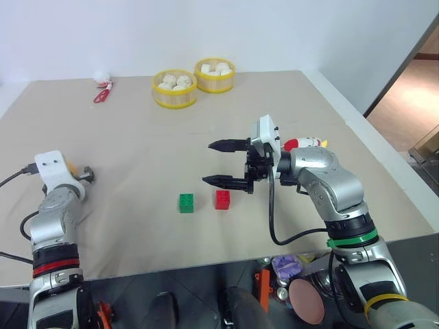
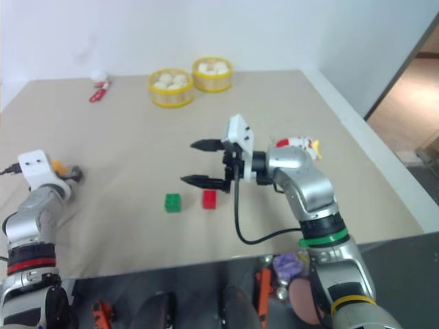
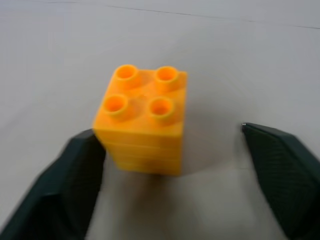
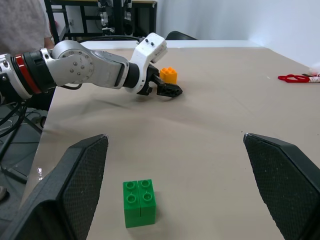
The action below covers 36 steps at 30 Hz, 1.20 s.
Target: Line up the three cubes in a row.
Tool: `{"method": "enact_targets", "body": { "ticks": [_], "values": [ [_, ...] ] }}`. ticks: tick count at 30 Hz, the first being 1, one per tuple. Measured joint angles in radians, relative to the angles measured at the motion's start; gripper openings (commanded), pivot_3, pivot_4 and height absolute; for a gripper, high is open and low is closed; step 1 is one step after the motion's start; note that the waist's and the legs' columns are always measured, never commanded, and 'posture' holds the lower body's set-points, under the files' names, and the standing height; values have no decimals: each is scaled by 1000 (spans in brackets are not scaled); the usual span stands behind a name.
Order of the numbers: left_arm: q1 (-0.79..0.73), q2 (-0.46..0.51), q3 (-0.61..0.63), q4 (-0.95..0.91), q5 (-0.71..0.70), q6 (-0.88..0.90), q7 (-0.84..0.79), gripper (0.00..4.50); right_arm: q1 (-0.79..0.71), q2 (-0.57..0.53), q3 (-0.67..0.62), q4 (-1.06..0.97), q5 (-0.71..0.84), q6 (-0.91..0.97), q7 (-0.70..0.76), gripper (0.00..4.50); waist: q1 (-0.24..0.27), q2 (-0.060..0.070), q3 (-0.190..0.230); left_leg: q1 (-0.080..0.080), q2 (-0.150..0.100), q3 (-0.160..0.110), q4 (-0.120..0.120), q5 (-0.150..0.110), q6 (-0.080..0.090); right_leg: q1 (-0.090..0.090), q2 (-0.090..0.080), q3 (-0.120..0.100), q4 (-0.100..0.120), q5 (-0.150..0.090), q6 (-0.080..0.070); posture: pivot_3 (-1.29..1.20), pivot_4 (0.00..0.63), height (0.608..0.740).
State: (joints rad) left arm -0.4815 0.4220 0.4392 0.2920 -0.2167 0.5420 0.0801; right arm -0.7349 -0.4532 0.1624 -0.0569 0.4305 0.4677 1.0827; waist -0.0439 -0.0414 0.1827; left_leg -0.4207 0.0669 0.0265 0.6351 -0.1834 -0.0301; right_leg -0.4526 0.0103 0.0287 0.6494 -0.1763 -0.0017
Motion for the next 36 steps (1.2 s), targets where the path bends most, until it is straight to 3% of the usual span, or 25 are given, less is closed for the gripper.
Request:
{"method": "enact_targets", "body": {
  "ticks": [6, 13, 17, 21, 28, 36],
  "values": [
    [-1, -2, -2, 1, 0, -2, 1, 1319, 0, -5, 0, 0, -5, 0, -9, 4500, 0, 0, 0, 0, 0, 0, 0, 0, 0, 0, 0, 0, 0, 0, 0, 0, 150, 740],
    [-1, -2, -19, 11, 15, -24, -2, 1319, 0, -11, 0, 13, -6, -11, -10, 4500, 0, 0, 0, 0, 0, 0, 0, 0, 0, 0, 0, 0, 0, 0, 0, 0, 150, 740],
    [-3, 11, -99, 14, 46, -114, -94, 1319, 0, -15, 0, 20, -6, -14, -8, 4500, 1, 0, 0, -1, 0, 0, 0, 0, 0, 0, 0, 0, 0, 0, 0, 0, 150, 740],
    [-31, 33, -217, 3, 34, -288, -360, 1319, 0, -30, -5, 20, -6, -14, -3, 4500, 9, 0, 0, -1, -1, 1, 0, 0, 0, 0, -1, 0, -1, 0, 0, 0, 150, 740],
    [9, 118, -379, -3, -93, -450, -1002, 1319, 4, -53, -10, 6, -4, -4, -18, 4500, 0, 0, 0, -1, 0, 1, -3, 0, -1, -3, 1, 1, -1, -1, -2, 0, 150, 740],
    [0, 219, -405, 144, -115, -590, -1375, 1319, 33, -80, -22, -42, 1, 24, -41, 4500, 0, 0, 0, -2, 0, 1, -2, 0, 0, -3, 0, 1, -1, -3, -6, 0, 150, 740]
  ]
}}
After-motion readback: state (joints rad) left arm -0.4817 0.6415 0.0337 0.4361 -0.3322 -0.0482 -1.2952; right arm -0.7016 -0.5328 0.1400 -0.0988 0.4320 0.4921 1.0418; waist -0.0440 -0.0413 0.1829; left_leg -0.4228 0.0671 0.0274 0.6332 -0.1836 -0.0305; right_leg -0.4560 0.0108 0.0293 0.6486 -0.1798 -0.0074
